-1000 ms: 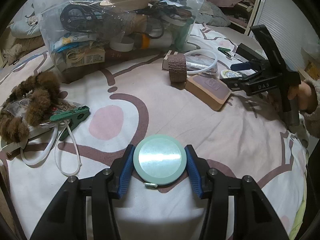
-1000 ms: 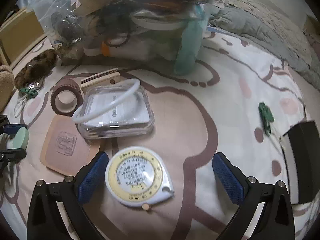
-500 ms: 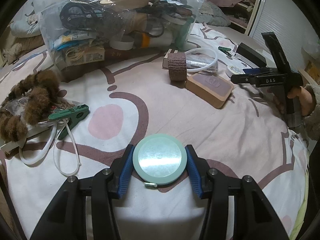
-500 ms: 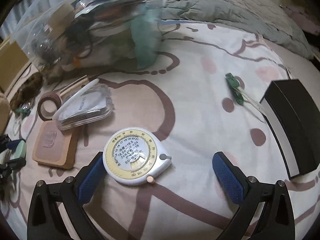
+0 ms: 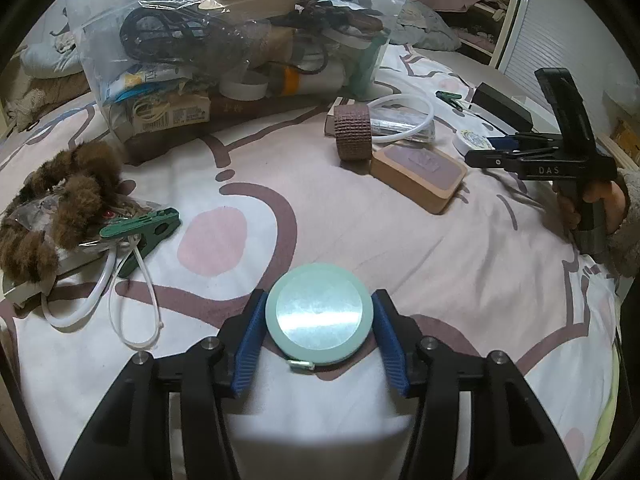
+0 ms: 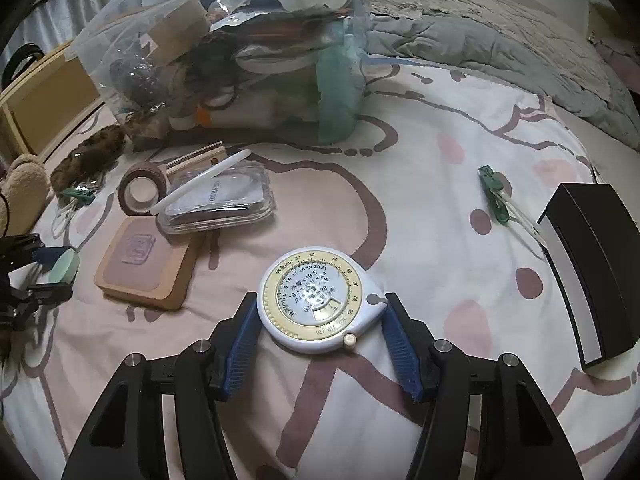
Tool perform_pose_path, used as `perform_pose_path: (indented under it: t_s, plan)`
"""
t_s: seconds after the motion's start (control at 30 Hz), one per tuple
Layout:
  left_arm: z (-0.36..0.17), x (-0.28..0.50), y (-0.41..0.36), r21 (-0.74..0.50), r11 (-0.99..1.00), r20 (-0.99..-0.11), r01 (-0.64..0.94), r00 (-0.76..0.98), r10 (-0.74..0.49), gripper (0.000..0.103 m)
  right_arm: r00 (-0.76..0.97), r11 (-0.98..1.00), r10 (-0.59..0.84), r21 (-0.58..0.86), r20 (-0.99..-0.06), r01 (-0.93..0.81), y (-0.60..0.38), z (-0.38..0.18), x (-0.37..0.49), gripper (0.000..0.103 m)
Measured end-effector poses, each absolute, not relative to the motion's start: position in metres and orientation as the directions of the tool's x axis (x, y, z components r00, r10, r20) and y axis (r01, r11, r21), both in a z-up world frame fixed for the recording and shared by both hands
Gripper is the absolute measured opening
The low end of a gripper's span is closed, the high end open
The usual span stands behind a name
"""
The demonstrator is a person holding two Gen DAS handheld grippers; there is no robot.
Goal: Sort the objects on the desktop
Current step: 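Grasp the mint-green compact with the left tool while the right tool grasps the tape measure, then lift the compact and tape measure and carry both over the clear box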
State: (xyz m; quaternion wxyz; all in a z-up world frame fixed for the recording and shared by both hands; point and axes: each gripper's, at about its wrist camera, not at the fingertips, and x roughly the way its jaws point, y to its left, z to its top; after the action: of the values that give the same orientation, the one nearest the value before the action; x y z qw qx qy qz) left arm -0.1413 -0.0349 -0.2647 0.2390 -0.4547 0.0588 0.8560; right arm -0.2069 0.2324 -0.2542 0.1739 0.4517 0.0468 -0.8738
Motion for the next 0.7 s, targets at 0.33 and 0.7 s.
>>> perform_pose_path:
  t_s: [0.33, 0.7]
  plan:
    - [-0.262, -0.131, -0.035, -0.086, -0.894, -0.809, -0.440, -0.492, 0.320, 0.067, -0.518, -0.921, -0.274, 0.067, -0.811, 0.383, 0.232, -0.252, -0.198, 0.061]
    - [-0.255, -0.127, -0.038, -0.066, -0.930, -0.823, -0.363, -0.507, 0.256, 0.050, -0.504, -0.906, -0.311, 0.091, -0.806, 0.414, 0.235, -0.244, -0.184, 0.061]
